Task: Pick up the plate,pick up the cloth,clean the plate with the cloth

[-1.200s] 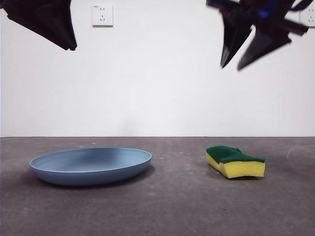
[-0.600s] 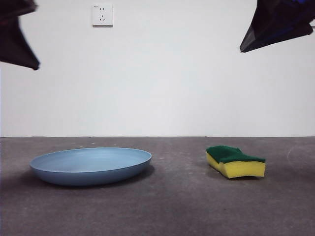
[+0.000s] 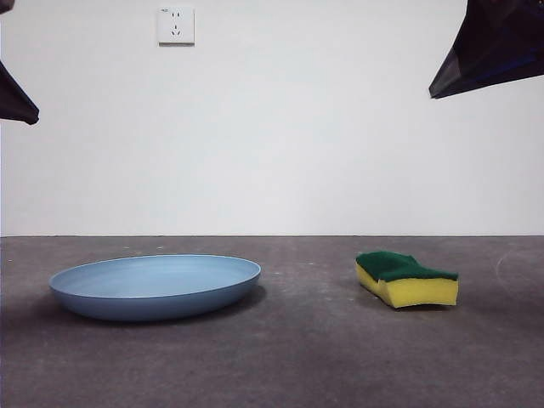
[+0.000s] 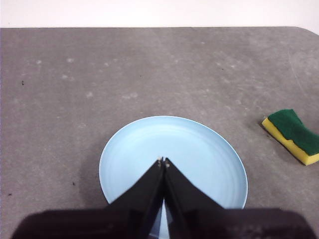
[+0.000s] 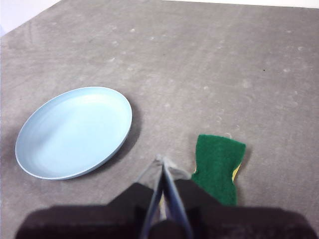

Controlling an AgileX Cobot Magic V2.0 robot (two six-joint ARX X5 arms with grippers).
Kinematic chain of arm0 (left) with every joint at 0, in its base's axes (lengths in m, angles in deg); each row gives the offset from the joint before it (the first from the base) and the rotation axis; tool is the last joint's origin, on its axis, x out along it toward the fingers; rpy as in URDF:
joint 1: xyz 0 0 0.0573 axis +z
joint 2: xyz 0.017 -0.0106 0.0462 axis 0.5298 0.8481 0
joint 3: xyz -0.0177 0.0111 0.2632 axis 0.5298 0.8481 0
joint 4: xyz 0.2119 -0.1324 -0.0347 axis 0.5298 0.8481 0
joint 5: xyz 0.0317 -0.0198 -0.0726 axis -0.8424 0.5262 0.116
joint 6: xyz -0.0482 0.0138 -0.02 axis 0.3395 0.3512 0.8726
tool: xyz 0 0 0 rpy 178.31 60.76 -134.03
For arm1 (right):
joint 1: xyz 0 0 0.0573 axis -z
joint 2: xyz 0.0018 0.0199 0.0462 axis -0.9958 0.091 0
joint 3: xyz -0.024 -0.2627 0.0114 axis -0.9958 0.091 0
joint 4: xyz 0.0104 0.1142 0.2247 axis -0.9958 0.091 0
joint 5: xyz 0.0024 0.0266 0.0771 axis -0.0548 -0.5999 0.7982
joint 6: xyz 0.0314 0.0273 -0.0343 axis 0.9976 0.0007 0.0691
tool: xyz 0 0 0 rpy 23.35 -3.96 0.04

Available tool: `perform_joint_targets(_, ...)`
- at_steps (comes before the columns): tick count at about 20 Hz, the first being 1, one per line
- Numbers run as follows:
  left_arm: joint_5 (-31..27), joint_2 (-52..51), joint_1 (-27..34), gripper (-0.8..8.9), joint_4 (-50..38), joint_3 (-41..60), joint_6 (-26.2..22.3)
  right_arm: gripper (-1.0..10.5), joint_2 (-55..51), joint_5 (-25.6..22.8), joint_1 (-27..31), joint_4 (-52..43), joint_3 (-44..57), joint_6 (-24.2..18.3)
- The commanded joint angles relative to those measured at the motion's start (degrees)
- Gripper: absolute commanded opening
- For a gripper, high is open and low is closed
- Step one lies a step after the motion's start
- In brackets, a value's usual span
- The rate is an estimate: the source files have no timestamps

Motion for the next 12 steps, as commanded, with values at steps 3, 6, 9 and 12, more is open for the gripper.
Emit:
perform_joint_targets(3, -0.1, -0.2, 0.0, -0.01, 0.2, 0.1, 0.3, 0.0, 0.0, -0.2, 0.0, -0.3, 0.5, 0.6)
perform_joint_targets(6, -0.2, -5.4, 0.9, -0.01, 4.6, 0.0, -3.1, 0.0, 0.0, -0.2, 0.0, -0.3, 0.5, 0.6)
perform_joint_targets(9, -0.1, -12.9, 4.7, -0.01, 9.0, 0.3, -3.7, 0.0, 0.0, -0.2, 0.0, -0.3, 0.5, 0.6)
perform_joint_targets(12, 0.2, -19.2, 11.1, -0.01, 7.2, 4.5, -4.7, 0.0, 0.0, -0.2, 0.0, -0.3, 0.5, 0.6)
